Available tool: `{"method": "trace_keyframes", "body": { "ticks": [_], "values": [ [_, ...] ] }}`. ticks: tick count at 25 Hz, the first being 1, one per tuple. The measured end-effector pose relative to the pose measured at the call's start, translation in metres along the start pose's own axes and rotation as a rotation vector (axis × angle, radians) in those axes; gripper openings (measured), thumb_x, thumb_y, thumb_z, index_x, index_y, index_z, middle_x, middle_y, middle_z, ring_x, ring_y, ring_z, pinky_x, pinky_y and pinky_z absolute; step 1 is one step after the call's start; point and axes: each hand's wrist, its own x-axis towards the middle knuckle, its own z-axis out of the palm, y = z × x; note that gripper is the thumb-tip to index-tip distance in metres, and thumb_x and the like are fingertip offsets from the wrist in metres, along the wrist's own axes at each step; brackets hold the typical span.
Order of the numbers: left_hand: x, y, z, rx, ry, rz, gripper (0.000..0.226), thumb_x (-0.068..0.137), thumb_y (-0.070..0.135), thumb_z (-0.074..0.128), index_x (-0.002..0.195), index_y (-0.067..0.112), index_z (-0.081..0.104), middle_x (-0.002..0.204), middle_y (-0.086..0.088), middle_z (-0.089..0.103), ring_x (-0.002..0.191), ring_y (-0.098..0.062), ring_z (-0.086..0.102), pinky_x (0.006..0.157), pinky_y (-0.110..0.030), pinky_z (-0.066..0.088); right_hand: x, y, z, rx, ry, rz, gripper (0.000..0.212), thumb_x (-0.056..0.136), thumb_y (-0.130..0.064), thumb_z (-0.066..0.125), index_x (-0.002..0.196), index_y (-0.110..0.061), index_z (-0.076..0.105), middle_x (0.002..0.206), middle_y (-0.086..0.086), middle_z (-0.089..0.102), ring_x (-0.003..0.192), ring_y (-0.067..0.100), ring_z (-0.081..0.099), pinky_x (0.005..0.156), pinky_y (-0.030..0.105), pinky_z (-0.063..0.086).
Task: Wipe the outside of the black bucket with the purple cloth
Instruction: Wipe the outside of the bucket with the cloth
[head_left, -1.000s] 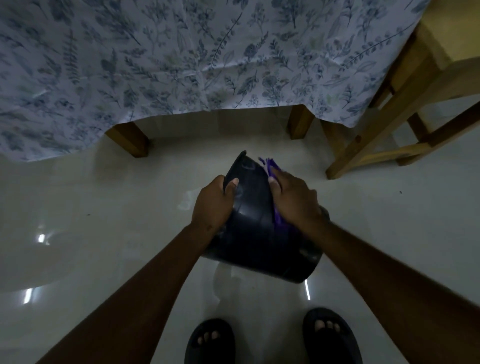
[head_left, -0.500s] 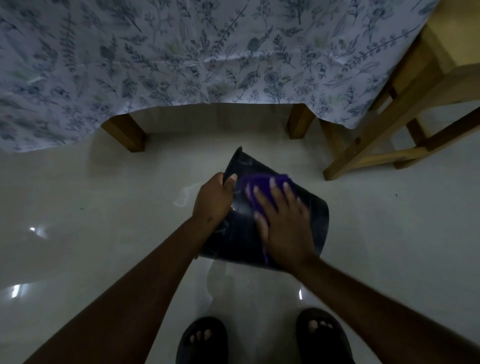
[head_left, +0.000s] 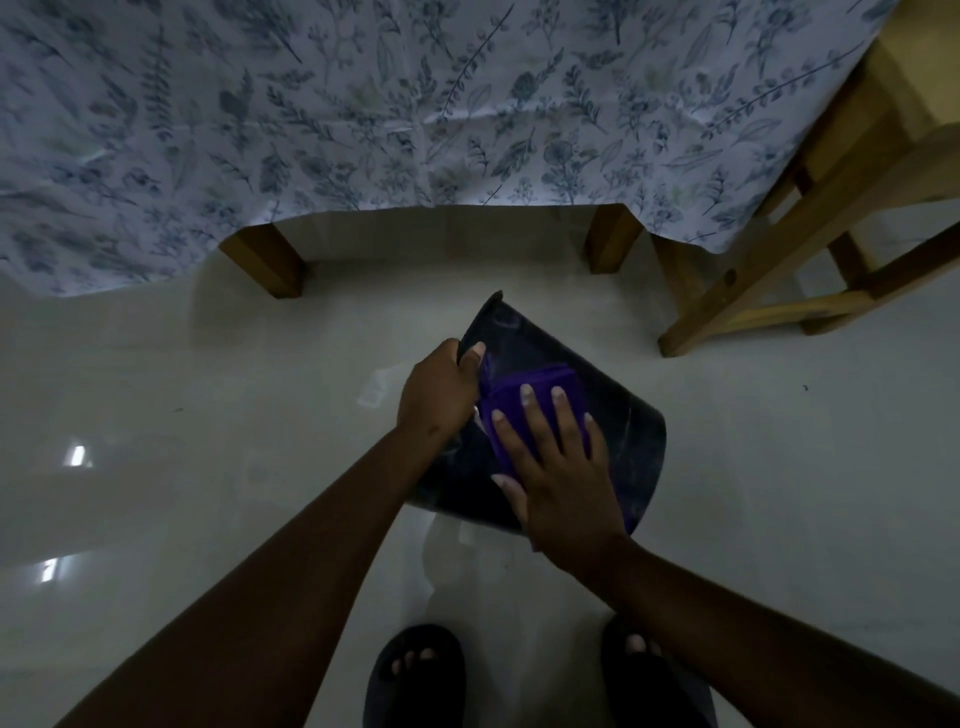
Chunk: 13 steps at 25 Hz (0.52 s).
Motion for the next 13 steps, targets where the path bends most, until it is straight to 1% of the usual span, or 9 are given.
{"method": "trace_keyframes", "body": {
  "ticks": [2, 4, 7, 10, 11, 13],
  "values": [
    [-0.007, -0.002, -0.002, -0.085, 0.002, 0.005, 0.035, 0.101, 0.040, 0.036, 0.098, 0.011, 0.056, 0.080, 0.004, 0.057, 0.071, -0.012, 0.056, 0.058, -0.021, 0.040, 0.017, 0.007, -0.006, 0.029, 0.009, 0.027, 0.064, 0.096, -0.053, 0.030, 0.153, -0.029, 0.015, 0.162, 0.009, 0.012, 0.148, 0.033, 0.010, 0.114, 0.054, 0.016],
    [-0.012, -0.004, -0.002, -0.114, 0.010, 0.006, 0.036, 0.101, 0.038, 0.037, 0.102, 0.009, 0.056, 0.085, 0.001, 0.059, 0.074, -0.012, 0.056, 0.059, -0.017, 0.040, 0.048, 0.019, -0.016, 0.114, -0.021, 0.165, 0.060, 0.098, -0.051, 0.027, 0.153, -0.030, 0.015, 0.162, 0.008, 0.015, 0.148, 0.031, 0.013, 0.115, 0.051, 0.017],
    [-0.018, -0.004, 0.000, -0.089, 0.039, 0.008, 0.037, 0.101, 0.040, 0.037, 0.104, 0.009, 0.058, 0.090, -0.001, 0.061, 0.081, -0.017, 0.059, 0.060, -0.017, 0.041, 0.092, 0.044, -0.024, 0.234, -0.090, 0.294, 0.056, 0.099, -0.050, 0.025, 0.150, -0.027, 0.026, 0.156, 0.008, 0.033, 0.141, 0.028, 0.032, 0.110, 0.050, 0.031],
    [-0.009, 0.000, 0.002, -0.065, 0.069, -0.023, 0.040, 0.100, 0.042, 0.037, 0.099, 0.009, 0.059, 0.090, -0.003, 0.063, 0.081, -0.020, 0.061, 0.062, -0.025, 0.042, 0.109, 0.056, -0.026, 0.298, -0.159, 0.320, 0.055, 0.099, -0.049, 0.027, 0.149, -0.027, 0.028, 0.154, 0.007, 0.037, 0.138, 0.029, 0.037, 0.107, 0.049, 0.033],
    [-0.004, 0.002, 0.002, -0.037, 0.075, -0.035, 0.039, 0.100, 0.043, 0.037, 0.096, 0.009, 0.058, 0.089, -0.004, 0.063, 0.080, -0.021, 0.061, 0.062, -0.027, 0.041, 0.108, 0.055, -0.025, 0.275, -0.161, 0.320, 0.055, 0.099, -0.048, 0.028, 0.150, -0.027, 0.027, 0.155, 0.008, 0.035, 0.138, 0.029, 0.036, 0.106, 0.050, 0.033],
    [0.006, 0.008, 0.001, 0.019, 0.070, -0.056, 0.036, 0.100, 0.042, 0.038, 0.088, 0.012, 0.053, 0.084, -0.003, 0.059, 0.075, -0.020, 0.056, 0.057, -0.027, 0.036, 0.094, 0.048, -0.025, 0.182, -0.129, 0.279, 0.056, 0.099, -0.047, 0.027, 0.151, -0.027, 0.021, 0.157, 0.008, 0.030, 0.141, 0.031, 0.031, 0.106, 0.051, 0.033]
  ]
}}
